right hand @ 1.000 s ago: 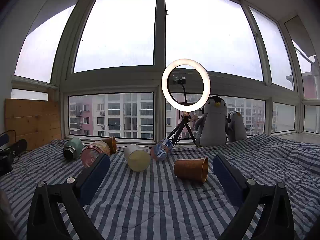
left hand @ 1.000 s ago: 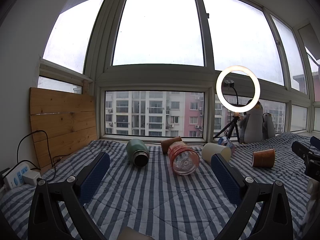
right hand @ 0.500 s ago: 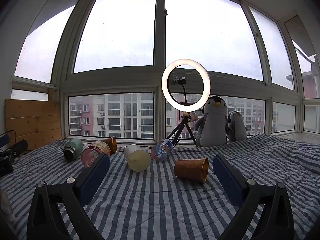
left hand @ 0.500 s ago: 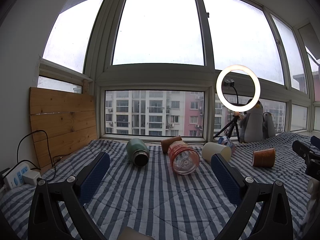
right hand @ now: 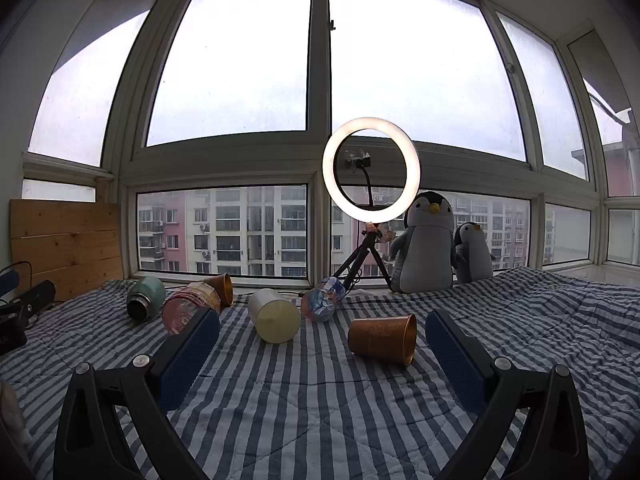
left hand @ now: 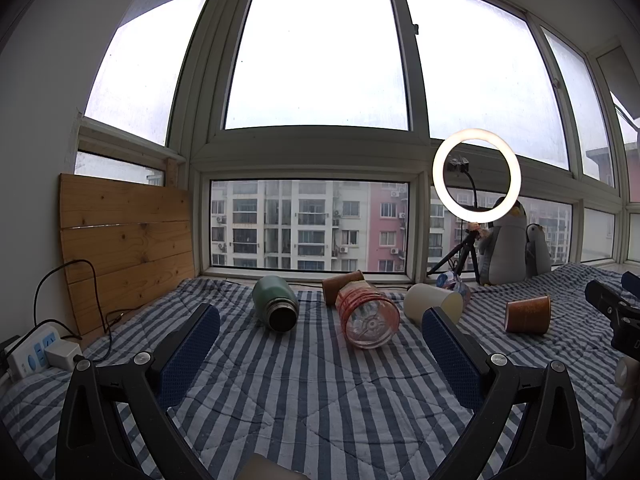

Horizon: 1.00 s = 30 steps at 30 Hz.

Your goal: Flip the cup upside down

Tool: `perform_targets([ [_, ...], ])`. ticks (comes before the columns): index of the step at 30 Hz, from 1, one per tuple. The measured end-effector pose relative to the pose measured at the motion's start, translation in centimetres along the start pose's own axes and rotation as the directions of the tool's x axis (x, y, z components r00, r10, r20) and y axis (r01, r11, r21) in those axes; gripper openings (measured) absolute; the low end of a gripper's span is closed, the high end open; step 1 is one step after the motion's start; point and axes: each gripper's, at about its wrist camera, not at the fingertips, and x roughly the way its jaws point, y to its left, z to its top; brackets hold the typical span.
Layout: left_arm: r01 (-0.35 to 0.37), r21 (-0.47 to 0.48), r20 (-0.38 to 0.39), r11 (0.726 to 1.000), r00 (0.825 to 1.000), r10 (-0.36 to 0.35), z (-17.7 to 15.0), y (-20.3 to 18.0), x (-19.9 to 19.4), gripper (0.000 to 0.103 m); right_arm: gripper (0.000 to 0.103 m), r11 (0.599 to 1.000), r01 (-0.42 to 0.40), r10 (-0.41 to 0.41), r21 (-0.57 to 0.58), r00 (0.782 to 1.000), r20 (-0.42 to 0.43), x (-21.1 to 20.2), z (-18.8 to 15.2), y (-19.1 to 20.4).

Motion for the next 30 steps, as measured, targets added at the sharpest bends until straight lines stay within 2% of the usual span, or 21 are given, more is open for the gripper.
perform_targets([
  [30, 0.000, 0.001, -0.005, 1.000, 1.000, 0.000, -0.02, 0.05, 0.12, 0.102, 0.102, 1.000, -0.001, 0.001, 0.003, 1.000, -0.004, 0.08, 0.02, -0.24],
])
